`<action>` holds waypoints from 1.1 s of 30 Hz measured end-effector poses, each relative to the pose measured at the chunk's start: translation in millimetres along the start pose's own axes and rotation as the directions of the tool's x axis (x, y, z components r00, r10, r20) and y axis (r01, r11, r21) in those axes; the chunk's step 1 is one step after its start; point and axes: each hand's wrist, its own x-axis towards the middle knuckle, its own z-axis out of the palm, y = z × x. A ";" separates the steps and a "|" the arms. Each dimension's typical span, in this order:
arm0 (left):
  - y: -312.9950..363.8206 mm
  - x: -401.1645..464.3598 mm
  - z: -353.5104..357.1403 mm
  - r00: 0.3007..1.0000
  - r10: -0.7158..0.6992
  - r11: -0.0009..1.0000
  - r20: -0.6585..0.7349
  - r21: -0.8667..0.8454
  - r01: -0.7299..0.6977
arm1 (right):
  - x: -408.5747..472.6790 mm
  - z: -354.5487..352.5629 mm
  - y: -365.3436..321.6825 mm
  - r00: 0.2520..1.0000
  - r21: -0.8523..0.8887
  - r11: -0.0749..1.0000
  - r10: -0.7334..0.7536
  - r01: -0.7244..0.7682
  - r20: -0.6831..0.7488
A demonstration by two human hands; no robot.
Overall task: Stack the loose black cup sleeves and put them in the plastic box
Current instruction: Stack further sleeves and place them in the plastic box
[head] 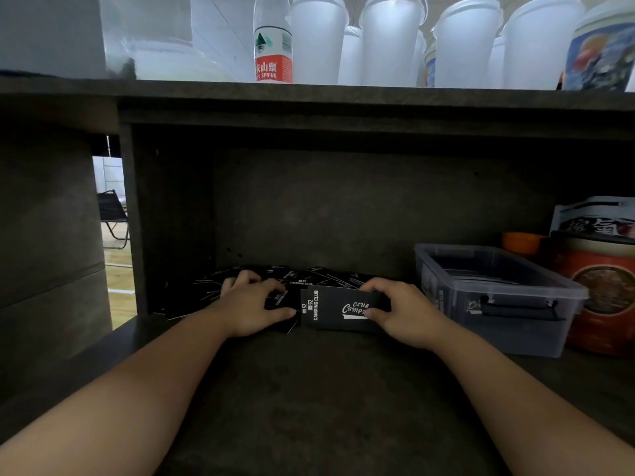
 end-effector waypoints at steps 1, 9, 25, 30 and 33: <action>0.4 -0.2 -0.4 0.999 0.027 1.000 -0.042 0.007 -0.027 | 0.5 0.3 -0.2 1.000 0.010 1.000 0.003 -0.003 -0.002; 3.8 0.5 -3.8 0.962 0.235 0.971 -0.141 0.071 -0.227 | 0.9 0.6 1.4 1.000 0.047 0.999 0.001 -0.002 0.023; -0.7 -0.2 -13.0 0.936 0.101 0.976 -0.338 -0.147 -0.158 | 1.3 1.7 2.9 0.998 0.050 0.998 -0.034 0.036 -0.044; 4.9 -2.9 -13.7 0.951 0.137 0.875 -0.279 -0.416 -0.248 | 2.6 1.3 5.1 0.989 0.014 0.999 -0.045 0.048 -0.143; 9.8 -5.4 -12.6 0.962 0.217 0.828 -0.165 -0.491 -0.271 | 3.7 1.1 5.8 0.980 0.012 0.999 -0.050 0.053 -0.193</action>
